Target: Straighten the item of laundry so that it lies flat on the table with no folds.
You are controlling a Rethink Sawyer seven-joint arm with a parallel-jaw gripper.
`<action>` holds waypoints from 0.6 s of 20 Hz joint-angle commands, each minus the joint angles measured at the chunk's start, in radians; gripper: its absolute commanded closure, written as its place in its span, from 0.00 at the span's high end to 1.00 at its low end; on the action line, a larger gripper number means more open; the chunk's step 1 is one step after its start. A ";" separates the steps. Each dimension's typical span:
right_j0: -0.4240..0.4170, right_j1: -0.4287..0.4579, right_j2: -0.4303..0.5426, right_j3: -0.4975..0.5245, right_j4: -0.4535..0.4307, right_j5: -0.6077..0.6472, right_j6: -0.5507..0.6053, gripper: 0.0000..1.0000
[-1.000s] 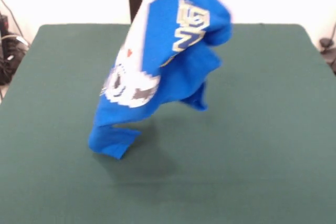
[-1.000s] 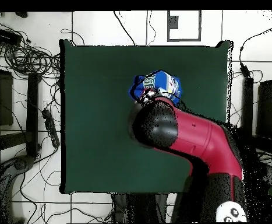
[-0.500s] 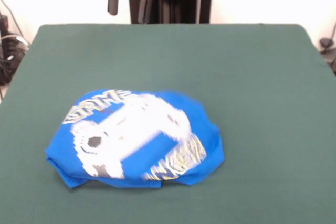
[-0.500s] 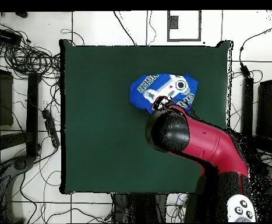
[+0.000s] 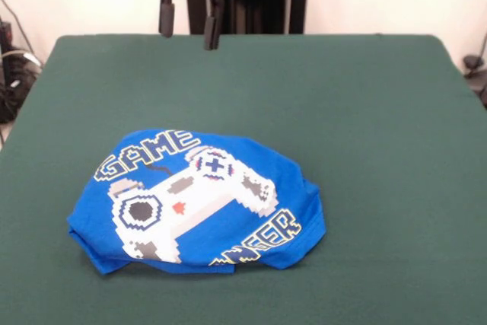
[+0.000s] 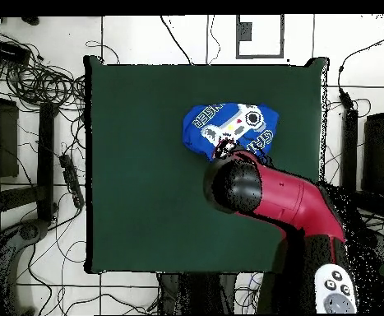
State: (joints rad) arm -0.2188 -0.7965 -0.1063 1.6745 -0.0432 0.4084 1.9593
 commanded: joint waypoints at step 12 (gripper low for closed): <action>0.098 0.337 0.115 -0.476 0.027 0.341 0.049 1.00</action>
State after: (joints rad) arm -0.1510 -0.6100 -0.0999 1.3819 -0.0413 0.5523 1.9593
